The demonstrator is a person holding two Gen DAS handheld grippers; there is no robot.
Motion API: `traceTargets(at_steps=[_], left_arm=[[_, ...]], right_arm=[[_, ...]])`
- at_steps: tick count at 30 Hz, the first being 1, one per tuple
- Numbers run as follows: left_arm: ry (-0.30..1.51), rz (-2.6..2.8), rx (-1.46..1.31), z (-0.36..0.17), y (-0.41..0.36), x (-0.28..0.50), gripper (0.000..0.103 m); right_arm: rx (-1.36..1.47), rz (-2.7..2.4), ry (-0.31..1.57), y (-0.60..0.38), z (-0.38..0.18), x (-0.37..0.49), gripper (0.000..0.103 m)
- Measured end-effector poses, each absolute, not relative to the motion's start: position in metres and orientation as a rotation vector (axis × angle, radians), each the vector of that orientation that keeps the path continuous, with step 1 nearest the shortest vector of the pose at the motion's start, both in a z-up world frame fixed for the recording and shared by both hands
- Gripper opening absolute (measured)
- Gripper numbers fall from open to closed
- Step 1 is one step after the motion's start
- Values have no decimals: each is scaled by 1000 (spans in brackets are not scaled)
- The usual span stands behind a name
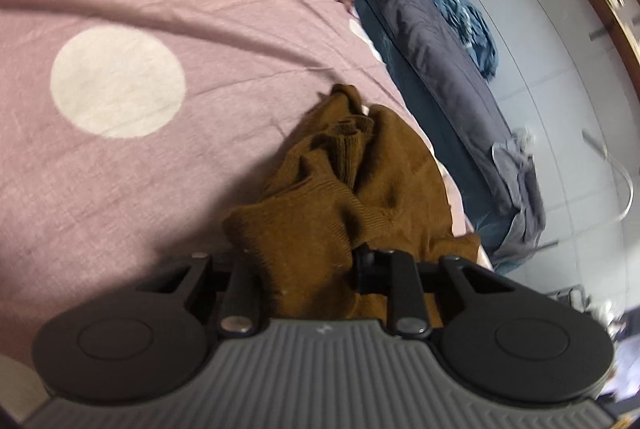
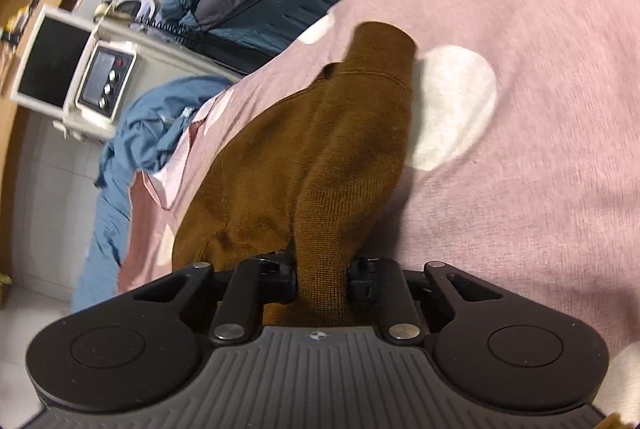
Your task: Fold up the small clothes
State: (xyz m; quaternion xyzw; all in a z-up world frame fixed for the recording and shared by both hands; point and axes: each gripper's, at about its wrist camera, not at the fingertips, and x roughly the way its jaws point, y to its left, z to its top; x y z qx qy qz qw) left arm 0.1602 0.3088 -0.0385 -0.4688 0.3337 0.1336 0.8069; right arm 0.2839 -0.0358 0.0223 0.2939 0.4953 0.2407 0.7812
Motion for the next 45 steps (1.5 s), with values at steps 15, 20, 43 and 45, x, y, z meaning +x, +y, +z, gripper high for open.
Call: traceTargets(at_steps=[15,20,43,45], left_arm=[[738,168,-856,12,283,145,16],[762,82,-821,35,251,137,16],[962,-554,-563,111,-149,108,16],[1036,-559,-464,89,-180,98,16]], right_arm=[[406,563,951,-29,73,261,26],[383,566,918,-55,94,242,25],[247,180,974,-378,188,142,25],[255,115,1052,-389,152,137,25]])
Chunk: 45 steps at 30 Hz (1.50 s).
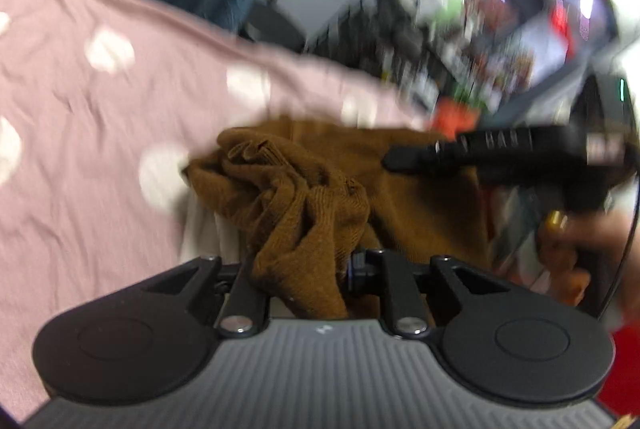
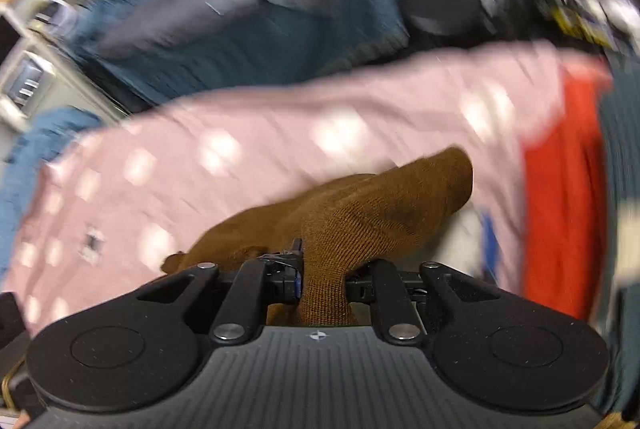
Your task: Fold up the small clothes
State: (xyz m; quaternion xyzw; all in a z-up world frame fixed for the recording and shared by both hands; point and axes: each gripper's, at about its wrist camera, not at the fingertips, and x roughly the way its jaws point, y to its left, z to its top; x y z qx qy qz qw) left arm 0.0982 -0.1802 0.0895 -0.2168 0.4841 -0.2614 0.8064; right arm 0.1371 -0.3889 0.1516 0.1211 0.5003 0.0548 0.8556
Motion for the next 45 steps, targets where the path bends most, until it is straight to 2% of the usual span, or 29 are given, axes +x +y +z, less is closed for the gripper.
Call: traceTargets(at_steps=[3,6,11,13,17,19,21,23,27,30,33,35,37,39,45], left_arm=[[1176,-515,-492,59,-195,90,16],[1174,-485,-477,54,-197,82,17],[1188,-466,-473,58,-197,80,18],[1184,-463,-460,62,-199,82,19],[1189,-457,-437,58,-187,104,21],[1187,-453,-422,57,-187,105,24],[1191,-447,-401,57,-186,104,29],[1195,-438,-374,57,-184,104,34],[1184,-390,-291,61,-171,96,53],[1161,-322,-199,70,-156,85,53],[1012,-335,-108,101,-153,71,53],[934,-426,-64,119,-166,66,52],[929,-537,-49,123,-184,70,50],[935,-614,-26,119,-203,74,44],[1020,-633,98,73,-227,92,44]], right_arm=[[271,22,1116,-399,110,129,27],[308,2,1088,-399,98,123,27],[203,19,1067,-380,96,126,32],[200,8,1066,-382,94,127,40],[185,12,1058,-404,98,123,46],[143,4,1043,-404,103,118,52],[69,-1,1022,-407,112,107,55],[-21,12,1003,-400,117,103,55],[-212,30,955,-387,127,87,56],[-293,23,893,-384,137,71,55],[-329,61,786,-379,148,49,54],[-312,133,751,-376,151,40,47],[-306,186,781,-375,144,41,44],[-321,224,794,-373,134,42,41],[-327,195,903,-384,98,36,42]])
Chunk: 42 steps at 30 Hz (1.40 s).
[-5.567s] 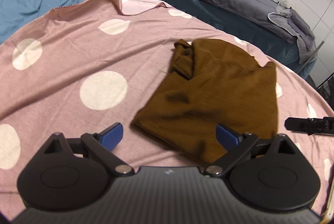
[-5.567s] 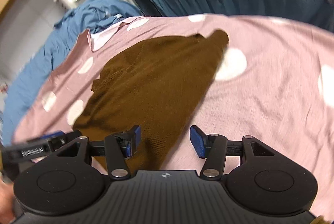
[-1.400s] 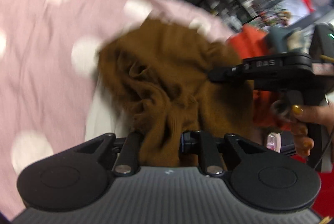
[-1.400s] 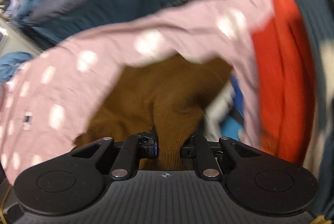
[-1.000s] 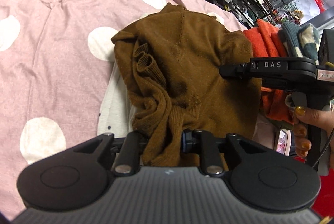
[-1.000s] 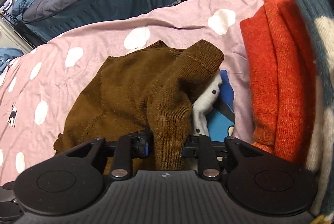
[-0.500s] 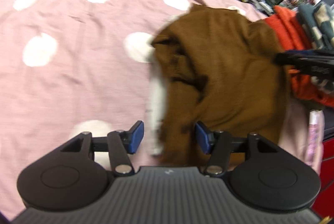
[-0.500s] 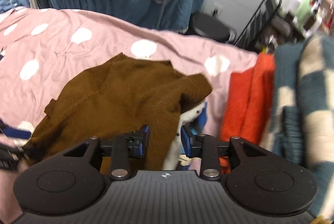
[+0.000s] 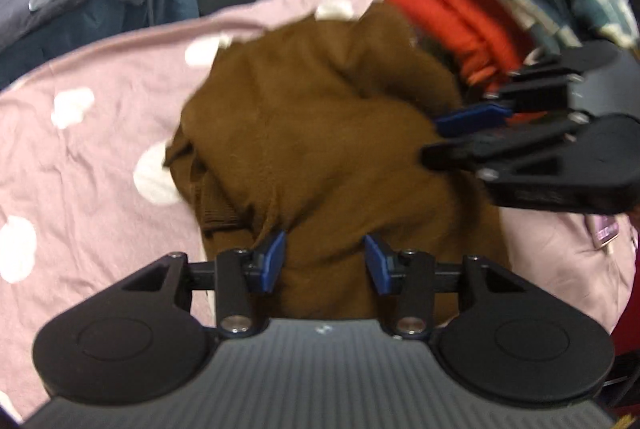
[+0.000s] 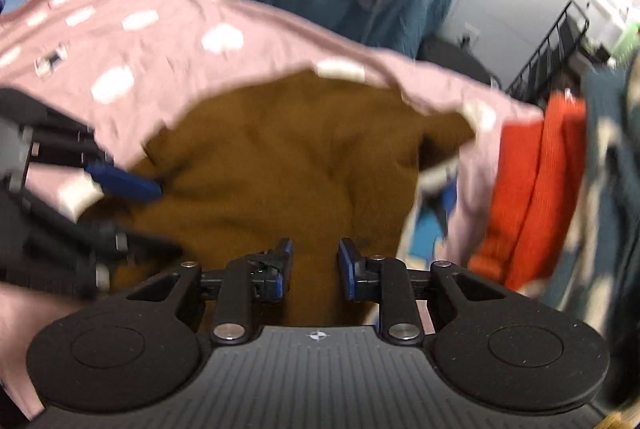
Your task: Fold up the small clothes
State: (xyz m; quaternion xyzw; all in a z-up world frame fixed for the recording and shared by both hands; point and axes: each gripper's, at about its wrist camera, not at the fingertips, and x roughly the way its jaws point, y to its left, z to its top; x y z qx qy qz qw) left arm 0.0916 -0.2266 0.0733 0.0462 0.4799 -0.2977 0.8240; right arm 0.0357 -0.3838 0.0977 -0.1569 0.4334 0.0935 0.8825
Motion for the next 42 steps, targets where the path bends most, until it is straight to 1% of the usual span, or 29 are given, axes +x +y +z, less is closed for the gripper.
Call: traceTargets(at_steps=[4,5,6,7,9,10,11,13,14,15,16,22,27,33,37,42], left_arm=[[1023,-651,141,71,-229,93,47],[1029,-646,149,75,-231,92,51],[1032,-639,151,80,-234,89,58],[1025,-631,149,88,-232,87,63],[997,-606,144,106,-230,81,86],[980,-600,142,116,-227,79,92],[962,-595,143,126,-225,76,102],[939,-571,162,146,-224,76,103],[936,-559,176,156,-223,74,103],[931,-554,188,163,-222,74,103],[928,-547,203,170,-222,73,103],[963,-487,294,191,-224,68,103],[990,-490,260,188,-220,65,103],[1002,-384,398,179,-227,61,103],[1023,-422,359,180,-223,63,103],[1028,-427,373,180,-225,62,103]], right_arm=[[-349,205,868,-382,91,22,42],[-345,194,867,-379,94,23,43],[-317,185,865,-378,99,24,49],[-286,183,860,-377,106,24,57],[-264,177,861,-373,118,23,65],[-268,172,867,-371,123,21,69],[-274,165,873,-370,127,19,71],[-281,152,883,-367,137,15,90],[-282,144,888,-368,141,14,94],[-283,134,889,-368,147,11,102],[-282,125,890,-368,150,9,103],[-282,102,910,-370,165,-2,103],[-293,105,920,-367,166,-8,103],[-310,100,960,-359,161,-9,103],[-347,98,972,-354,157,-11,103],[-357,99,987,-354,156,-13,103]])
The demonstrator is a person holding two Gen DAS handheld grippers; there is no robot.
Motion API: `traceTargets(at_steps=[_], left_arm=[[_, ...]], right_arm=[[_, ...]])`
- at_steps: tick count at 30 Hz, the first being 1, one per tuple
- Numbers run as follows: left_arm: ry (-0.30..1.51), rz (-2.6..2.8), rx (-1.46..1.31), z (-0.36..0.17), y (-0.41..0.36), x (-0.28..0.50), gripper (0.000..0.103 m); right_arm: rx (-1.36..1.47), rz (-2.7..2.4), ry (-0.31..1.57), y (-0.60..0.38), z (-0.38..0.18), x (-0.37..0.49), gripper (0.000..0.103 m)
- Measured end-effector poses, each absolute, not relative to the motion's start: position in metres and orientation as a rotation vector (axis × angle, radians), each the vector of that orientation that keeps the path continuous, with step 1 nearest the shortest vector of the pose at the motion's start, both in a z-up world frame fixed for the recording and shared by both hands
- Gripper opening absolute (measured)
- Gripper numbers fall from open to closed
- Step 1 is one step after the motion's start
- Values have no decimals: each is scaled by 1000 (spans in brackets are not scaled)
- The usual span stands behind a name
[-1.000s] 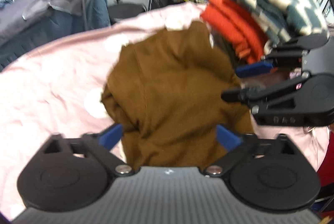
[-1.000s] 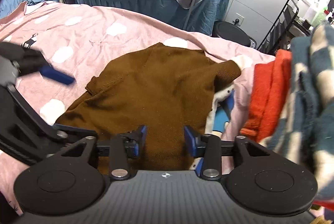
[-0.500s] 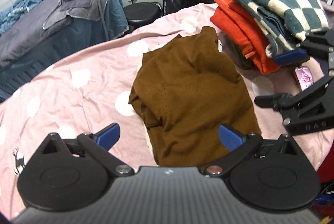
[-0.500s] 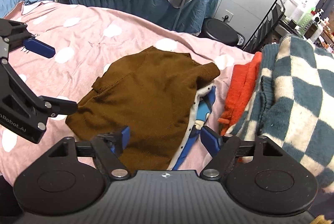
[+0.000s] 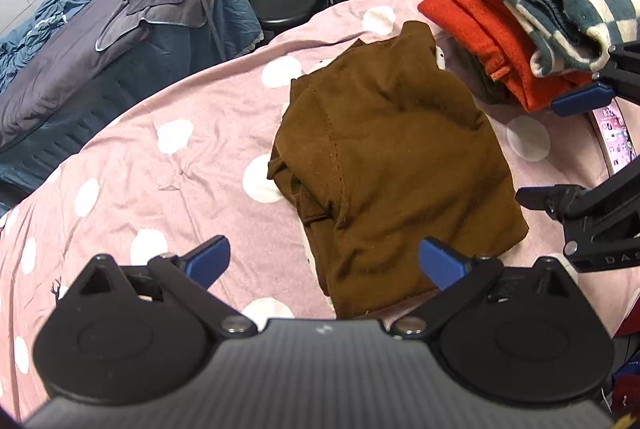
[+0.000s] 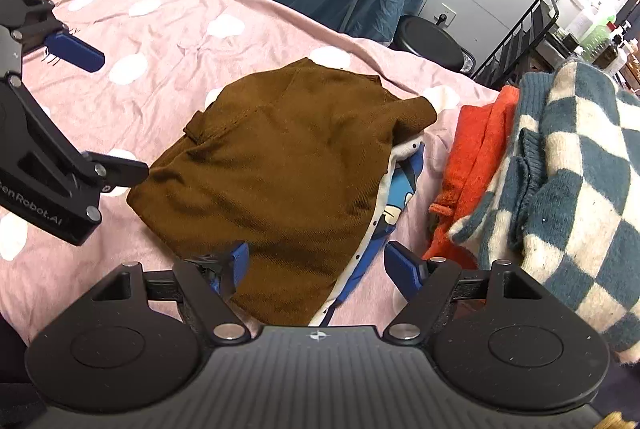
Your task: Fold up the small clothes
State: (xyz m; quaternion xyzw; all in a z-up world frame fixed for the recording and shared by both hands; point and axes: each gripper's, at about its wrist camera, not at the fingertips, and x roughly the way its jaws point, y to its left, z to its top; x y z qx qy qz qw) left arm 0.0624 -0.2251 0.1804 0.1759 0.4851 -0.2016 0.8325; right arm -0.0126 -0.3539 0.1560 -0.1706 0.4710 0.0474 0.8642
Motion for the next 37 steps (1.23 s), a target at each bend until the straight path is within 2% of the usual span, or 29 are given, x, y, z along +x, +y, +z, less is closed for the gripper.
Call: traceTargets(at_steps=[37], left_arm=[[1020,-465,385,183,-235,59,103]], right_arm=[[-367,96,1018,-354,151,-14,103]])
